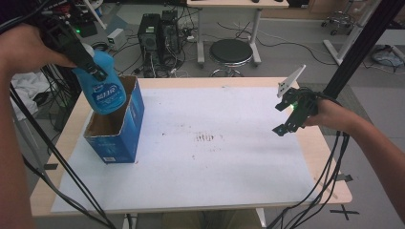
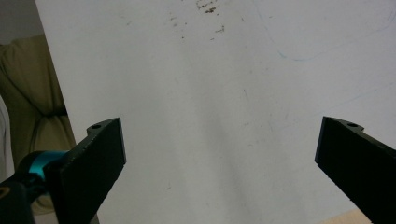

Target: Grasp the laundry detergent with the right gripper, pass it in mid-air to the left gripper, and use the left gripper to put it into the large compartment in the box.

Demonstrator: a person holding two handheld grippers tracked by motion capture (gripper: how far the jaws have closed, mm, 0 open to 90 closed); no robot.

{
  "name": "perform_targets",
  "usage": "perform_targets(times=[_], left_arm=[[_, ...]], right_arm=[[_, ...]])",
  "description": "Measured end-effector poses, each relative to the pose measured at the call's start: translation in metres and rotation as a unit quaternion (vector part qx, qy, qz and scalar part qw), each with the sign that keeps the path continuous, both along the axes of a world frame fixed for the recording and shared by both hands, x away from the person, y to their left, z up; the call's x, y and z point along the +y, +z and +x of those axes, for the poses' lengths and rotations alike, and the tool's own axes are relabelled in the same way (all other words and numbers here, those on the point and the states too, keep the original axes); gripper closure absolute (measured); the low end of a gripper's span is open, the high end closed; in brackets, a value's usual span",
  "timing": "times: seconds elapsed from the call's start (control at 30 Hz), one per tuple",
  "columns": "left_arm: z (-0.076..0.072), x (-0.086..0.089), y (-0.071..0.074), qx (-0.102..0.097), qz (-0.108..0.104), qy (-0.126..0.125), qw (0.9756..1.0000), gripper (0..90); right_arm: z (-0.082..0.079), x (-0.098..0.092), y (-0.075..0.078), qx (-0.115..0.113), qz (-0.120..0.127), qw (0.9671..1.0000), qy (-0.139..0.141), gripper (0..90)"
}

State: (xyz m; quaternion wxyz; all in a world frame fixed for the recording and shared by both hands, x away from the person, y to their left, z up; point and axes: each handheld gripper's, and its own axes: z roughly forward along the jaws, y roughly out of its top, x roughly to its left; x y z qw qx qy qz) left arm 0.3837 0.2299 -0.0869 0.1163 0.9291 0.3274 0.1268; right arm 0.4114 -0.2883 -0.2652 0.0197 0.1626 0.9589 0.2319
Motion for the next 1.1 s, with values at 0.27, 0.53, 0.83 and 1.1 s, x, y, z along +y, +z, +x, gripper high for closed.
perform_targets(times=[0.27, 0.53, 0.83, 1.1], left_arm=[[0.005, 0.011, -0.016, 0.004, 0.012, -0.002, 0.9999, 37.4], [0.014, 0.019, -0.047, 0.012, 0.015, -0.005, 0.9998, 37.5], [0.022, 0.02, -0.091, 0.017, 0.017, -0.016, 0.9996, 37.6], [0.028, 0.021, -0.131, 0.033, 0.028, -0.024, 0.9988, 37.6]], right_arm=[[-0.001, 0.002, 0.0, -0.002, -0.002, 1.0, -0.002, 0.9], [-0.001, 0.001, 0.001, -0.002, -0.005, 0.9999, -0.009, 0.9], [0.001, 0.003, -0.001, 0.002, -0.008, 0.9999, -0.011, 0.9], [0.0, 0.004, -0.002, -0.011, -0.01, 0.9998, -0.009, 1.2]])
